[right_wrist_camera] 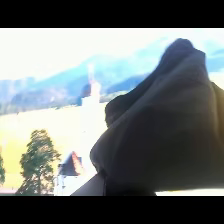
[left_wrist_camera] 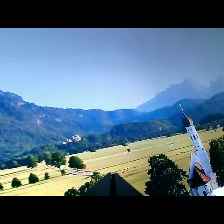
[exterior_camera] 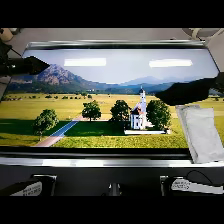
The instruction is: Fold the shirts.
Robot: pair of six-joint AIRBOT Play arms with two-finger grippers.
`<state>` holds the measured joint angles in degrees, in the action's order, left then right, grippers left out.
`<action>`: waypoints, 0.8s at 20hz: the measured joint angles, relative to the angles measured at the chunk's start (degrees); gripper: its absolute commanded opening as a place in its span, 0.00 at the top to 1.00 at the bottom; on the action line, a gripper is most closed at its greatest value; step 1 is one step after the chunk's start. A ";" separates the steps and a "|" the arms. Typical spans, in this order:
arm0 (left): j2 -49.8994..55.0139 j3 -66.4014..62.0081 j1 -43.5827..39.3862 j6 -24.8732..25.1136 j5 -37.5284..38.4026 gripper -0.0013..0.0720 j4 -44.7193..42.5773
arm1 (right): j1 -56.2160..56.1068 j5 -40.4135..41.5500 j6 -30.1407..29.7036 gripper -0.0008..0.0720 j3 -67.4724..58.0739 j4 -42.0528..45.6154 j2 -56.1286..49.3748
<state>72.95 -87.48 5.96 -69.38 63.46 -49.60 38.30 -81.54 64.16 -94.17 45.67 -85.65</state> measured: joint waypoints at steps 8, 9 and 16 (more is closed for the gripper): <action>0.00 0.00 0.00 0.48 0.00 0.95 0.00 | 11.91 -4.70 2.54 0.96 -3.17 0.52 3.89; 0.00 0.00 0.00 0.70 0.00 0.95 0.00 | 13.05 -5.97 2.95 0.96 -3.28 1.46 4.63; 0.00 0.00 0.00 1.75 -1.40 0.95 0.02 | 15.23 -20.59 1.62 0.96 1.90 23.37 7.37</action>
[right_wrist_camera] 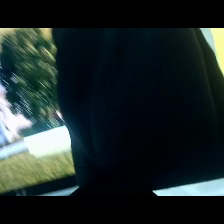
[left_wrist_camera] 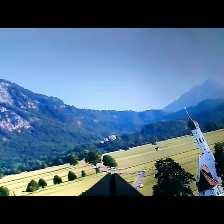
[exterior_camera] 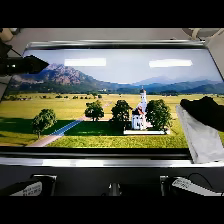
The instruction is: Fold the shirts.
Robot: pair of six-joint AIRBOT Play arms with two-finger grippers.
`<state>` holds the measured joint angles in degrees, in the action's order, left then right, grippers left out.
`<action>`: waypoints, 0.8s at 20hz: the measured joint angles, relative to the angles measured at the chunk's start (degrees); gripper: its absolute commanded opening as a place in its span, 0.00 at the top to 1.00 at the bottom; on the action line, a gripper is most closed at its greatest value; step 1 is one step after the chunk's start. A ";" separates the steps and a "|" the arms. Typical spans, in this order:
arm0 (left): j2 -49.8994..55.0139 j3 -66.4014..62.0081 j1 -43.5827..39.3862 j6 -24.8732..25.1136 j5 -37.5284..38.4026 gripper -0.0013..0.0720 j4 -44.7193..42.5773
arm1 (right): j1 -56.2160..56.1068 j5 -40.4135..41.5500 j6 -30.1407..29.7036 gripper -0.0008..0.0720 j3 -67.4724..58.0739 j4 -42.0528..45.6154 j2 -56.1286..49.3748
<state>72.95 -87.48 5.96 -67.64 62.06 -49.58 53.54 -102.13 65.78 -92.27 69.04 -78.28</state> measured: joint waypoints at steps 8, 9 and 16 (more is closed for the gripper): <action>0.00 0.00 0.00 0.17 -0.39 0.95 0.02 | 0.15 8.17 -1.20 0.96 23.34 10.08 2.38; 0.00 0.00 0.00 0.17 -0.42 0.95 0.02 | 0.15 9.31 -1.22 0.96 25.59 10.67 2.47; -0.09 -0.31 0.00 0.17 -0.55 0.95 0.04 | 0.15 15.06 -3.06 0.04 30.34 14.23 2.64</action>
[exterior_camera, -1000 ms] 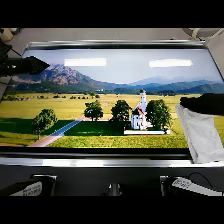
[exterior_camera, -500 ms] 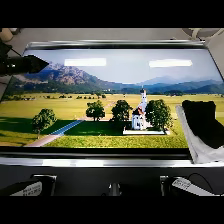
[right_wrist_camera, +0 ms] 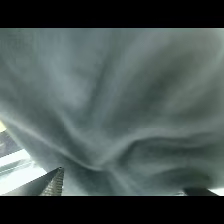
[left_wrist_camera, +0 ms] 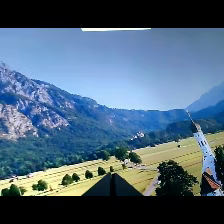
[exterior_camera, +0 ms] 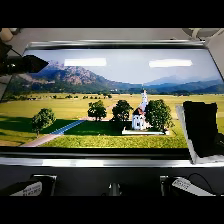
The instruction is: Fold the shirts.
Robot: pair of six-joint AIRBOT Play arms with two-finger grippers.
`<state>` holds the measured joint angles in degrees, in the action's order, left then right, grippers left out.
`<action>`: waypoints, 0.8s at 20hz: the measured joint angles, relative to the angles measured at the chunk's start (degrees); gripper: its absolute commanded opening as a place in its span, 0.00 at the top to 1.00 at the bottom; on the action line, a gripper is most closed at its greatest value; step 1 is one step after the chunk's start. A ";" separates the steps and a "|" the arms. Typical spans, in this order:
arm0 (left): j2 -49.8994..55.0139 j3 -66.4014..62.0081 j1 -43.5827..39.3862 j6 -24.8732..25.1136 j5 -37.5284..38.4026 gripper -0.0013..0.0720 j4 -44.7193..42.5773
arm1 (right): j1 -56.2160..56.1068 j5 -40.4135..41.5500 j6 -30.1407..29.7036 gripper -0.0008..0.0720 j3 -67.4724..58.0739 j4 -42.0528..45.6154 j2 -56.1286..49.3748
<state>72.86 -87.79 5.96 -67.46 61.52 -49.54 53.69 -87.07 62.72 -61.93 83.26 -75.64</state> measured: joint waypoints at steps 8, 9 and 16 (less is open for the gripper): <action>0.37 -8.22 -2.95 -4.26 -3.08 0.96 -6.23 | -6.43 9.38 -6.36 0.07 -32.98 3.98 0.13; 0.87 -9.20 -4.48 -7.15 -3.50 0.96 -11.65 | -9.86 10.88 -6.71 0.07 -35.50 3.58 0.11; 8.55 -8.37 -11.58 -22.53 13.27 0.04 -38.82 | -40.04 1.42 -4.48 0.21 -35.47 1.25 -5.62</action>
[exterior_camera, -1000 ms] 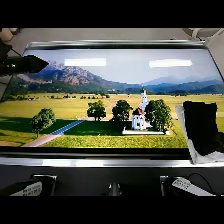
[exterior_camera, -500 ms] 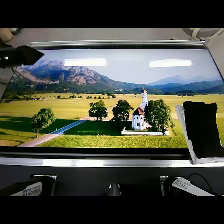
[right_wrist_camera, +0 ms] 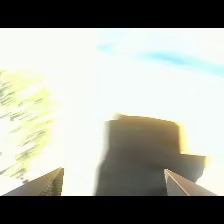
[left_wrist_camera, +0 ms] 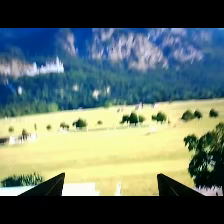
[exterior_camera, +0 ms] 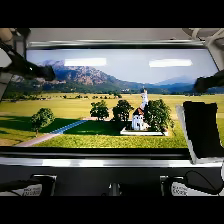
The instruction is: Fold the shirts.
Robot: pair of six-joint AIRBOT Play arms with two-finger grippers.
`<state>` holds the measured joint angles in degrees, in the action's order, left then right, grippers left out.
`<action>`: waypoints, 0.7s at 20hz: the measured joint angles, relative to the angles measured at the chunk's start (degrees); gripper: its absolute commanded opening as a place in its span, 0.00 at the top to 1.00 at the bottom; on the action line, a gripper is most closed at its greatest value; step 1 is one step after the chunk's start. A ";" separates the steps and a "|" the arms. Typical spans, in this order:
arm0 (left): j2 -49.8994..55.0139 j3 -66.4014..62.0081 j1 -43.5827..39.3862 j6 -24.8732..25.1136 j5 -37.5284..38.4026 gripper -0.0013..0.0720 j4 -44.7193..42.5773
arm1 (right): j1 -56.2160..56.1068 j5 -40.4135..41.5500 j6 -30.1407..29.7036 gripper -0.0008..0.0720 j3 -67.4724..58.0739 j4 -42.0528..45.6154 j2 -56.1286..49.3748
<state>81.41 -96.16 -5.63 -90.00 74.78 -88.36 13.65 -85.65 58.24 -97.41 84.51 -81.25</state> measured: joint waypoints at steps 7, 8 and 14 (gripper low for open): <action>-5.97 17.18 -0.90 -4.52 -0.94 0.06 -1.01 | -11.50 1.20 1.55 0.06 19.19 -0.87 5.33; -6.25 18.03 -0.94 -4.70 -0.98 0.06 -1.05 | -11.93 1.77 1.90 0.06 20.46 -0.92 5.79; -6.95 20.00 -0.96 -5.35 -1.29 0.06 -1.11 | -12.94 2.14 2.67 0.07 23.21 -0.81 6.75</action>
<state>74.46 -76.16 -6.59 -95.35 73.49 -89.47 0.71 -83.50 60.90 -74.19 83.70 -74.50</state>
